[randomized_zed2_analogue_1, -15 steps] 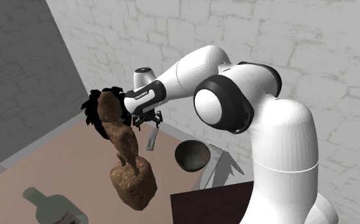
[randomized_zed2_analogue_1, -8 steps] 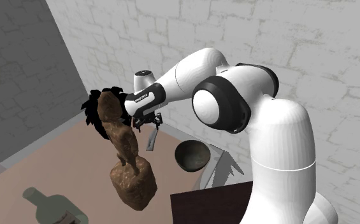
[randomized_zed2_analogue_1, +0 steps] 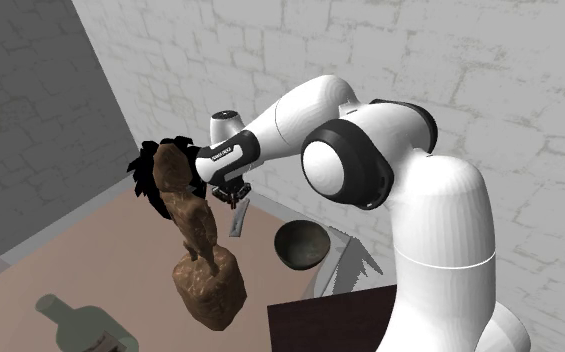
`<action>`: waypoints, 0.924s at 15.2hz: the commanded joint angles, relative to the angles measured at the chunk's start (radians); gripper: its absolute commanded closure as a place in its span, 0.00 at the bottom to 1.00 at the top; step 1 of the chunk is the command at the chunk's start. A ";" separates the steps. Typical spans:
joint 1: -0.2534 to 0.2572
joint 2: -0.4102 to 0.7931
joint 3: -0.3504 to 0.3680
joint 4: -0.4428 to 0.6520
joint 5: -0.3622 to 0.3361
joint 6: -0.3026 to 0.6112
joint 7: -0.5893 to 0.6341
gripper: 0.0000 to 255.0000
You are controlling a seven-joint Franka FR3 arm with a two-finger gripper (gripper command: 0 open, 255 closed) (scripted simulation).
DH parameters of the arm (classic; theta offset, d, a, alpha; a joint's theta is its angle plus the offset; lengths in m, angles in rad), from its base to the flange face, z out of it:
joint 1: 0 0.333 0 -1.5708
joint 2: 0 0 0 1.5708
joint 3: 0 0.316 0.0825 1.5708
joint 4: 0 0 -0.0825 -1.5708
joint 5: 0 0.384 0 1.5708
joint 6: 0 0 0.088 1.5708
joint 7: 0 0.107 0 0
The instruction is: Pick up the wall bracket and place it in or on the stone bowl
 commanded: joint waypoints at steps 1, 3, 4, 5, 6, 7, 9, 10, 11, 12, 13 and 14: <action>0.000 0.000 0.000 0.000 0.000 0.000 0.000 1.00; 0.000 0.000 0.000 0.000 0.000 0.000 0.000 1.00; 0.000 0.000 0.000 0.000 0.000 0.000 0.000 1.00; 0.000 0.000 0.000 0.000 0.000 0.000 0.000 0.00; 0.029 0.030 -0.027 0.020 -0.023 0.009 0.081 0.00; 0.058 0.062 -0.056 0.042 -0.042 0.015 0.160 0.00; 0.113 0.127 -0.113 0.092 -0.072 0.017 0.310 0.00; 0.138 0.160 -0.141 0.120 -0.083 0.014 0.382 0.00; 0.146 0.170 -0.150 0.129 -0.085 0.013 0.402 0.00; 0.147 0.179 -0.152 0.129 -0.086 0.022 0.403 0.00; 0.147 0.189 -0.153 0.130 -0.087 0.031 0.404 0.00; 0.148 0.198 -0.154 0.131 -0.088 0.039 0.404 0.00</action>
